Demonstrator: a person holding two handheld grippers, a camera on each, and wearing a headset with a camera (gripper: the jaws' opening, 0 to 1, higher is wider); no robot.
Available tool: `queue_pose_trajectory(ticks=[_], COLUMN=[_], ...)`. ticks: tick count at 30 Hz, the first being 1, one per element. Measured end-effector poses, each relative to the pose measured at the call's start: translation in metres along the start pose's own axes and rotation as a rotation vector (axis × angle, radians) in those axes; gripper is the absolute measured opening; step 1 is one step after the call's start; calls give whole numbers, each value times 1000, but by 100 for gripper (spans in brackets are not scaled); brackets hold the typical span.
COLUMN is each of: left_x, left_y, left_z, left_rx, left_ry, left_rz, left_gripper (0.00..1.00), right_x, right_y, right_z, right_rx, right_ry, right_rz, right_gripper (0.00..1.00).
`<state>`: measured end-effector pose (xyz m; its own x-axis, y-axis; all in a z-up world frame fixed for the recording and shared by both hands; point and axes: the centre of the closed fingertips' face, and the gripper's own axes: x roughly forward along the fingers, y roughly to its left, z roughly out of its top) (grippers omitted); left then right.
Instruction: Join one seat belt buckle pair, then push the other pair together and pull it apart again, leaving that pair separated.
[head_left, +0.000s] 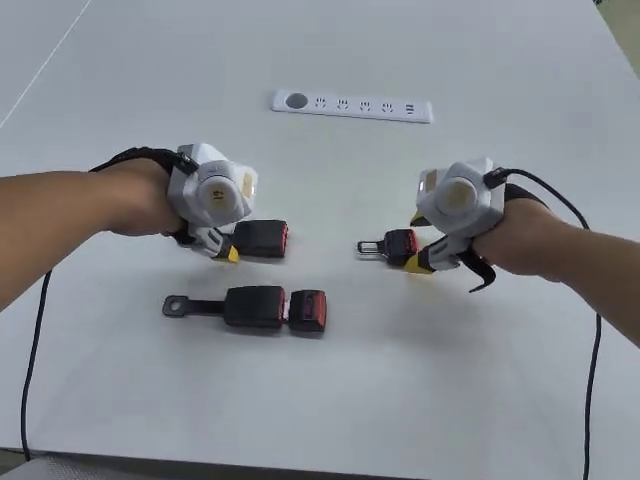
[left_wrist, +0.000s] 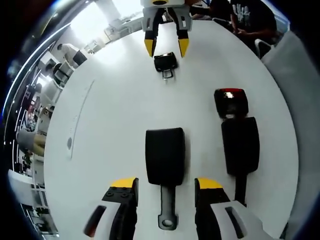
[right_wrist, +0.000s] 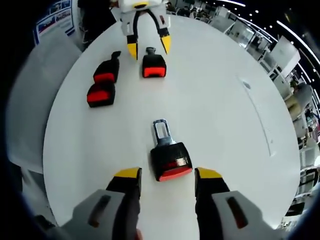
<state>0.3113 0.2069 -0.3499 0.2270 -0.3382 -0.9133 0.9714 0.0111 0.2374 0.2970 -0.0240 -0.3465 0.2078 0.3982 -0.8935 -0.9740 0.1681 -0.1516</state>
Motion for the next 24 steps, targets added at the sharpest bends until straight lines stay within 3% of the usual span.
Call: queue_pose_trajectory(ticks=[2, 4, 7, 9, 12, 18, 20, 24], left_x=[-10, -23, -49, -64, -87, -116, -123, -138], left_y=[1, 3, -6, -17, -44, -85, -93, -104], left_z=[-2, 0, 6, 4, -6, -29, -33, -42], left_rx=[-24, -76, -151, -186, -247, -332, -351, -451], left_ry=[-8, -46, -125, -158, -178, -181, -189, -227], left_rz=[28, 73, 114, 135, 165, 217, 236, 280], left_gripper=[47, 47, 47, 49, 54, 69, 73, 82], right_x=[-8, -19, -38, -50, -58, -69, -69, -77], right_y=[3, 9, 18, 29, 44, 74, 81, 89], right_z=[1, 10, 20, 25, 29, 38, 35, 29], right_rx=[17, 67, 129, 158, 176, 205, 224, 261], right_ry=[-9, -60, -120, -149, -169, -241, -246, -260], right_rz=[-15, -35, -80, -112, -122, -142, -130, -172], right_gripper=[44, 45, 50, 52, 56, 61, 61, 68])
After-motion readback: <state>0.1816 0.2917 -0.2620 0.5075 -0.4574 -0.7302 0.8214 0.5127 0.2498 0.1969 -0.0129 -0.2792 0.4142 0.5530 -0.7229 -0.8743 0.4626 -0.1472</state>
